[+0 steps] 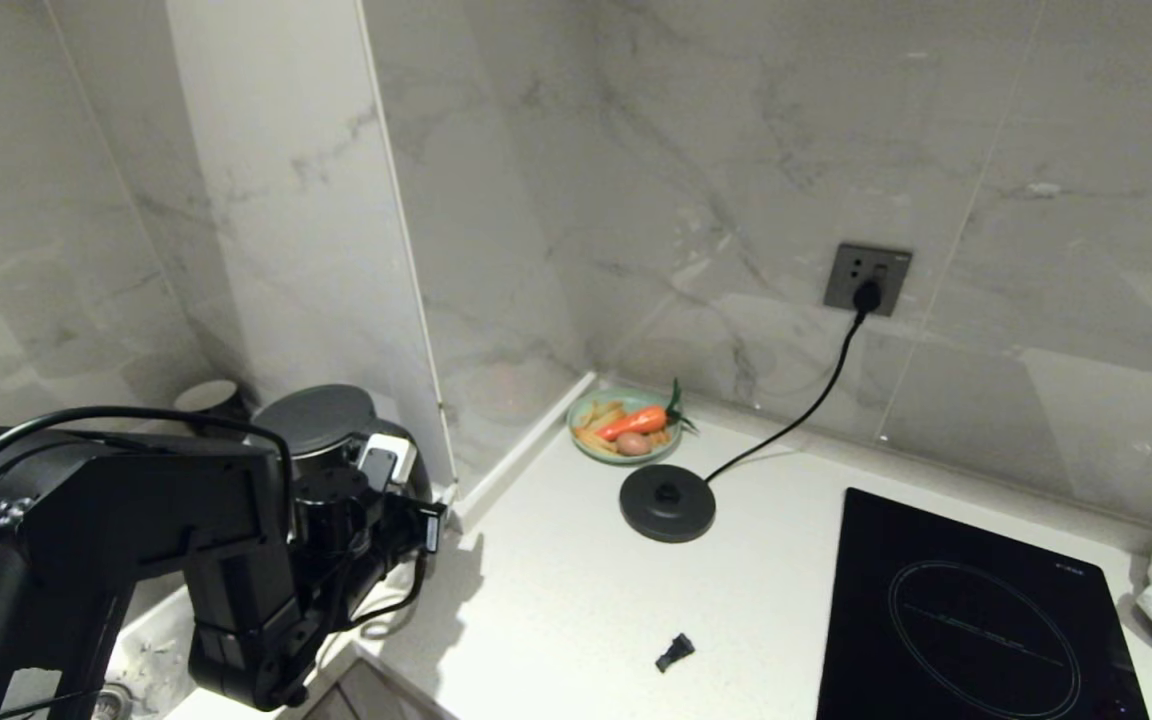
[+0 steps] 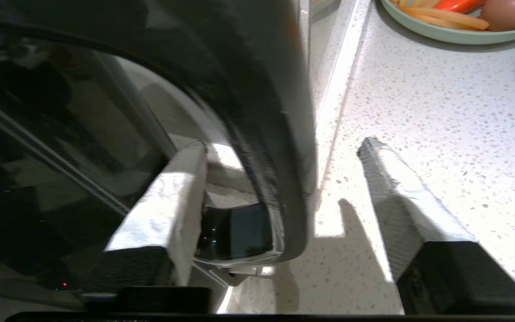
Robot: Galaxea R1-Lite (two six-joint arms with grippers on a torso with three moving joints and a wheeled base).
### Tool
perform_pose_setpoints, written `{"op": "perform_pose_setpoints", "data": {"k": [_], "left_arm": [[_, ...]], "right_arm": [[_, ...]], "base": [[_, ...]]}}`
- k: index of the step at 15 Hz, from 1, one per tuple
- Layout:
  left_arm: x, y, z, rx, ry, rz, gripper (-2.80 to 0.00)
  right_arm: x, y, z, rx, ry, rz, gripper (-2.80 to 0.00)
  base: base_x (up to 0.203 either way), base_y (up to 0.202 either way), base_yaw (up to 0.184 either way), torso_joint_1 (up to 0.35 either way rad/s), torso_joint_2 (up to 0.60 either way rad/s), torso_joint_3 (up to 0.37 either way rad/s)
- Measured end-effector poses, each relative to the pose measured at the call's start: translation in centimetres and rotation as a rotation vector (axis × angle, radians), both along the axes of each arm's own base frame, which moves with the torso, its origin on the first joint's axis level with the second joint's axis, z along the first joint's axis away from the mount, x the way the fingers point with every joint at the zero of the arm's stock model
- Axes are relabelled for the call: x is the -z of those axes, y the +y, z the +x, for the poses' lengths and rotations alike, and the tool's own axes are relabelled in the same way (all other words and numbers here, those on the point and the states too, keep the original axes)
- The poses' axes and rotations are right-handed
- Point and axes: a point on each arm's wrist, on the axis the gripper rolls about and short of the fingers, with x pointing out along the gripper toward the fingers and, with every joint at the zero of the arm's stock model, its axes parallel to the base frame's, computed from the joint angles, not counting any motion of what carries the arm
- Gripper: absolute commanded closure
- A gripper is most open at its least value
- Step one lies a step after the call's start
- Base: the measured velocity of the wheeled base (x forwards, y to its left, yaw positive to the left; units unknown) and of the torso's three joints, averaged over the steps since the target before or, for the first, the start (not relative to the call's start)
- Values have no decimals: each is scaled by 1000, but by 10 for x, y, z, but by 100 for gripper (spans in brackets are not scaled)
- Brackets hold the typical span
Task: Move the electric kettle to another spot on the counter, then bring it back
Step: Place it by the sink
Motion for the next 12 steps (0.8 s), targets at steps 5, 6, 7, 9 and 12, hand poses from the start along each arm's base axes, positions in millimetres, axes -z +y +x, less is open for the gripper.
{"op": "perform_pose_setpoints", "data": {"k": [5, 6, 7, 9, 12], "left_arm": [[1, 4, -9, -10, 30, -11, -280], [1, 5, -12, -14, 41, -19, -280], [2, 7, -15, -17, 53, -23, -280], [0, 9, -21, -23, 70, -33, -280], [-1, 7, -25, -16, 73, -33, -280]], "right_arm": [[0, 0, 0, 0, -1, 0, 0], [0, 0, 0, 0, -1, 0, 0], [0, 0, 0, 0, -1, 0, 0], [0, 0, 0, 0, 0, 0, 0], [0, 0, 0, 0, 0, 0, 0]], "base": [[0, 0, 0, 0, 0, 0], [0, 0, 0, 0, 0, 0], [0, 0, 0, 0, 0, 0], [0, 0, 0, 0, 0, 0], [0, 0, 0, 0, 0, 0]]}}
